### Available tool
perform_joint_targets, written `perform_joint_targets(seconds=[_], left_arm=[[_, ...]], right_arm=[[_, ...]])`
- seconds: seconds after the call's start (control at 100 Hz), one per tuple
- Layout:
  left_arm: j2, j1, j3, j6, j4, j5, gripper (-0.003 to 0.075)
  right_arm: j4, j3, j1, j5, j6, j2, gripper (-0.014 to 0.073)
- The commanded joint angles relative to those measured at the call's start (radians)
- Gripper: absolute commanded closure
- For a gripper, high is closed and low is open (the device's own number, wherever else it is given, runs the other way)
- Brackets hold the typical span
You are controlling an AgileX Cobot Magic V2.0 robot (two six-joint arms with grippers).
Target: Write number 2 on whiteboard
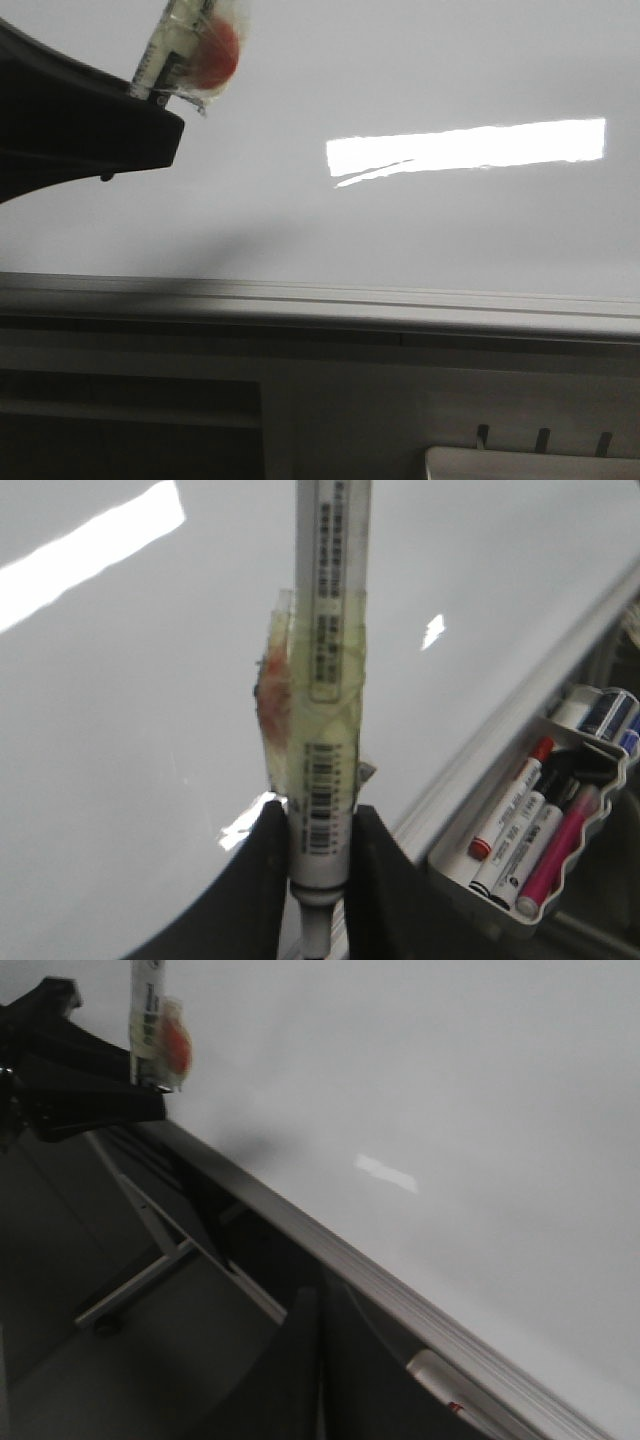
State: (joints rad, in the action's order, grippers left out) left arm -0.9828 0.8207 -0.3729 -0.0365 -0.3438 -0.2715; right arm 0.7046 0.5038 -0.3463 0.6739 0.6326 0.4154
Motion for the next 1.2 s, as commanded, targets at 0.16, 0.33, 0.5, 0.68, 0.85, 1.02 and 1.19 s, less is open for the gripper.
perform_joint_targets(seconds=[0.16,0.33,0.5,0.68,0.85,1.02,1.19], left_arm=[[0.084,0.026,-0.023,0.000,-0.257,0.041,0.0741],[0.082,0.026,-0.019,0.000,-0.380,0.037,0.0741],[0.082,0.026,-0.019,0.000,-0.401,0.033,0.0741],[0.082,0.026,-0.019,0.000,-0.401,0.033,0.0741],[0.082,0.026,-0.019,0.000,-0.401,0.033,0.0741],[0.082,0.026,-0.019,0.000,-0.401,0.035,0.0741],[0.082,0.026,-0.019,0.000,-0.401,0.036,0.0741]], right_arm=[[0.205,0.160,-0.046,0.051,0.314,0.226,0.0290],[0.344,0.232,-0.054,0.078,0.410,0.374,0.0144],[0.403,0.290,-0.120,0.090,0.498,0.492,0.0184],[0.403,0.334,-0.242,0.013,0.577,0.587,0.0184],[0.385,0.363,-0.362,-0.103,0.621,0.657,0.0184],[0.347,0.365,-0.431,-0.152,0.632,0.712,0.0186],[0.321,0.365,-0.433,-0.176,0.632,0.720,0.0246]])
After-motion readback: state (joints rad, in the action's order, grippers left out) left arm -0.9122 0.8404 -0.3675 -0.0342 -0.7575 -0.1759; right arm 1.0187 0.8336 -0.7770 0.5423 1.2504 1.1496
